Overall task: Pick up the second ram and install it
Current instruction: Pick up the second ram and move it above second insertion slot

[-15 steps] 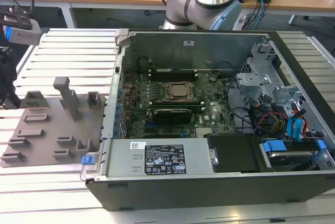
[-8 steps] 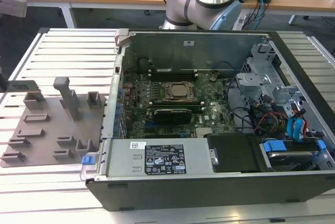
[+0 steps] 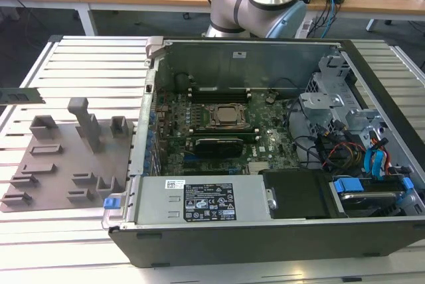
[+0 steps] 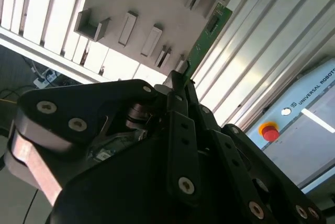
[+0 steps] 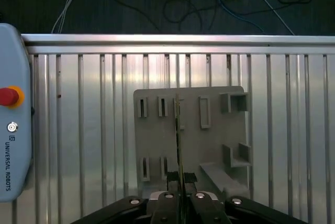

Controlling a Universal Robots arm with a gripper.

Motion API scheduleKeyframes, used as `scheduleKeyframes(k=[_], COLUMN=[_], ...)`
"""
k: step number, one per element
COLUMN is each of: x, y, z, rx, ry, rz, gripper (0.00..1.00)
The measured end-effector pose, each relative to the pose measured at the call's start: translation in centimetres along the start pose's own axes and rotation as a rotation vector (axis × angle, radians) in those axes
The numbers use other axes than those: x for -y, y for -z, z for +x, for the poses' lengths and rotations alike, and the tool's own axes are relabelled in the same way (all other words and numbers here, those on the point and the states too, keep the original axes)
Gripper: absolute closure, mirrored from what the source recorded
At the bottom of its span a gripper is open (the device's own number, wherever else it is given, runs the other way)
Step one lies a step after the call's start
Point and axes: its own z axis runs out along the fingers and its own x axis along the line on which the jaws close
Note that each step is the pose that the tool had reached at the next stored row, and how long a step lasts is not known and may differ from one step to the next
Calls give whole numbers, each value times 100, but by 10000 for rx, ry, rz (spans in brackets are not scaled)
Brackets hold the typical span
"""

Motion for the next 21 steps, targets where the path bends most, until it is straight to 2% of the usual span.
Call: scheduleKeyframes(k=[2,3,5,7,9,10,11,14,15,17,21], x=[77,197,344,453,642,710,841,1026,1146,1246,1574], y=[2,5,9,11,17,19,22,28,30,34,41], z=[-2,-4,-5,-7,-9,-10,-12,-14,-16,-17,-21], rx=[-1,-5,-7,-7,-8,-8,-8,-9,-8,-9,-8], ry=[-2,-5,-3,-6,-5,-8,-6,-8,-9,-9,-11], rz=[-2,-15,-32,-43,-65,-72,-84,-101,-112,-122,-150], gripper=[86,86,86,86,86,86,86,86,86,86,86])
